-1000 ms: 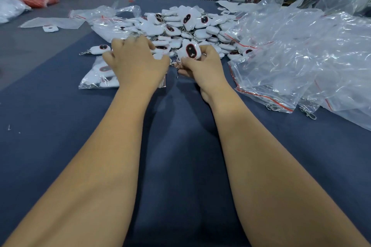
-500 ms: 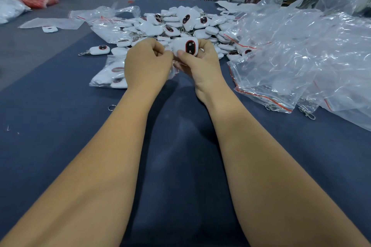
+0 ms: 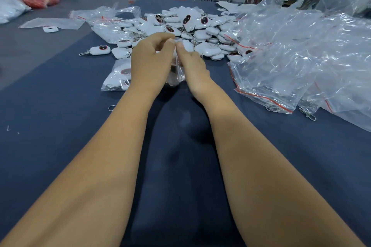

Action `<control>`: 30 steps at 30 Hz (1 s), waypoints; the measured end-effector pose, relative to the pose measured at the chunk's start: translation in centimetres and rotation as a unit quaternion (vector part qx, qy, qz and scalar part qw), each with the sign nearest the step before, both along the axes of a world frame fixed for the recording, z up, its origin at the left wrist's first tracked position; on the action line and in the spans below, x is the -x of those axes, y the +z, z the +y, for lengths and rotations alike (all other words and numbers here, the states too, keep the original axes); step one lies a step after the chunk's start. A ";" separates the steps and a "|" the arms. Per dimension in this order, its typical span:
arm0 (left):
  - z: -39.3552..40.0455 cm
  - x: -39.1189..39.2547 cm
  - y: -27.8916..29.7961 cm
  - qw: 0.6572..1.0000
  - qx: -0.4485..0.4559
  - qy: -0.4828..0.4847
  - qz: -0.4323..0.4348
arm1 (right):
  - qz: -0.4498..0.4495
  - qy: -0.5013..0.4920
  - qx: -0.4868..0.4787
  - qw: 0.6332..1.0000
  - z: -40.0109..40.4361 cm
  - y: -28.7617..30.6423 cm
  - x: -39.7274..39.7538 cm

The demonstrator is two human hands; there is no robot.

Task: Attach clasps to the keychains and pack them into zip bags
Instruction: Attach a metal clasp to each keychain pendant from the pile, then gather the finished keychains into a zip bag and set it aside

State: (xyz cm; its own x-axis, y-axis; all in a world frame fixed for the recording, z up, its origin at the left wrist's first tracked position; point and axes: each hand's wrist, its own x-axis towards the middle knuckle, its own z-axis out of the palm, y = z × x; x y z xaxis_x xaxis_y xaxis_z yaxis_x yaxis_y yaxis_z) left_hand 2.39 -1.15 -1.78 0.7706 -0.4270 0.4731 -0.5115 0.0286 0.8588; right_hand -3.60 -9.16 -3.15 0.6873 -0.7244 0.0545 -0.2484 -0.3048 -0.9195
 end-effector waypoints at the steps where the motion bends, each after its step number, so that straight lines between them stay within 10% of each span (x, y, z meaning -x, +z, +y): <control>1: 0.1 -0.2 0.1 1.000 0.008 0.003 0.011 | 0.011 0.030 0.015 0.999 0.0 0.2 0.1; 9: 1.7 -2.8 -0.7 0.955 -0.248 0.159 -0.037 | -0.113 -0.014 0.026 0.993 -1.5 -0.8 0.6; 13: 1.8 -2.6 -0.1 0.955 -0.240 0.167 -0.053 | -0.213 -0.080 -0.034 0.973 -1.8 -0.6 0.7; 22: 0.8 -2.0 -0.4 0.984 -0.084 -0.082 0.133 | -0.346 -0.095 -0.343 0.868 -3.2 1.1 2.3; 30: 0.5 -2.5 -1.7 0.902 -0.111 -0.345 0.233 | -0.315 -0.005 -0.281 0.906 -2.3 0.9 1.8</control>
State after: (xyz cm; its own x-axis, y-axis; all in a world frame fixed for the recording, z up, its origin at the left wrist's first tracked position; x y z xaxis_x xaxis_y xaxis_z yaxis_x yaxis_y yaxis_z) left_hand 4.93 -0.70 -3.44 0.3774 -0.9260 0.0103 -0.0192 0.0033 0.9998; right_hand -5.40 -11.48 -2.21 0.6412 -0.7655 0.0538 0.3801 0.2560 -0.8888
